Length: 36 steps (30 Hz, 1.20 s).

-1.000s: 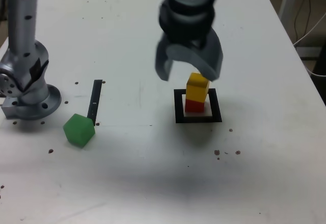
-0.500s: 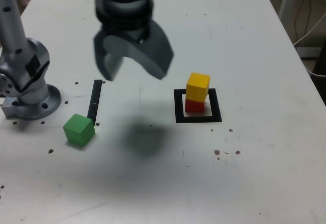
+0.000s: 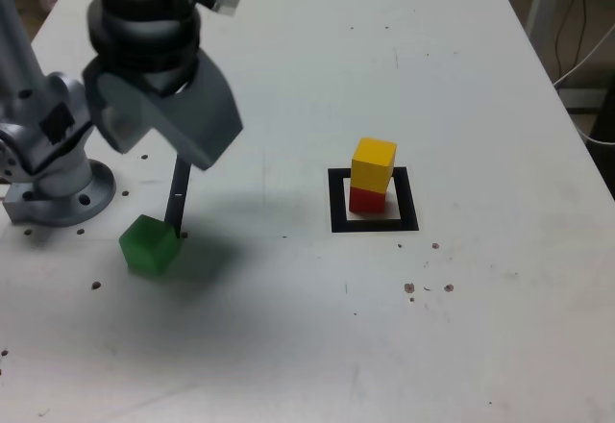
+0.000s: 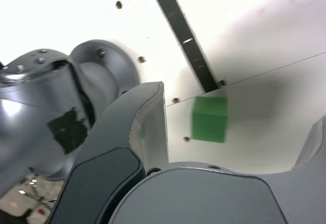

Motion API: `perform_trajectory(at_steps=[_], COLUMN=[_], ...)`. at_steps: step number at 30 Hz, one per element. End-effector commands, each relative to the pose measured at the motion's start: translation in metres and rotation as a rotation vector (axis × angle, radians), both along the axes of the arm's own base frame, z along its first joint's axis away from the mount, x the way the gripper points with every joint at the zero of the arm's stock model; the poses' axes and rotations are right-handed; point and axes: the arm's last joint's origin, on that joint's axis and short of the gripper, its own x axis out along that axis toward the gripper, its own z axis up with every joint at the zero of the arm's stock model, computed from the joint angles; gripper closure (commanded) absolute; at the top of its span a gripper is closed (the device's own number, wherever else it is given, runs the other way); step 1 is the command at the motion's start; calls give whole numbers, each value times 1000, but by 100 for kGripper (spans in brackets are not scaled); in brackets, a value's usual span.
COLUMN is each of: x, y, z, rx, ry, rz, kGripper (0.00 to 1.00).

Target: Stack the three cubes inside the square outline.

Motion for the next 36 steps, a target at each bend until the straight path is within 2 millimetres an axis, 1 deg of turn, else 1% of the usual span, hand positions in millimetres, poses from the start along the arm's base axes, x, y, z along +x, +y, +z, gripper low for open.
perform_trajectory(at_steps=[1,9,18,22,28,36], x=[-4,-19,-34,-35,-30,-27], y=[-2,-9,-21,-25,-30,-32], z=[-2,-23,-46,-50,-54,-69], rx=[-1,7,-46,-60,-82,-59], ry=[2,8,-22,-35,-58,-47], rz=[-11,-34,27,54,67,85], kGripper=[1,1,1,1,2,9])
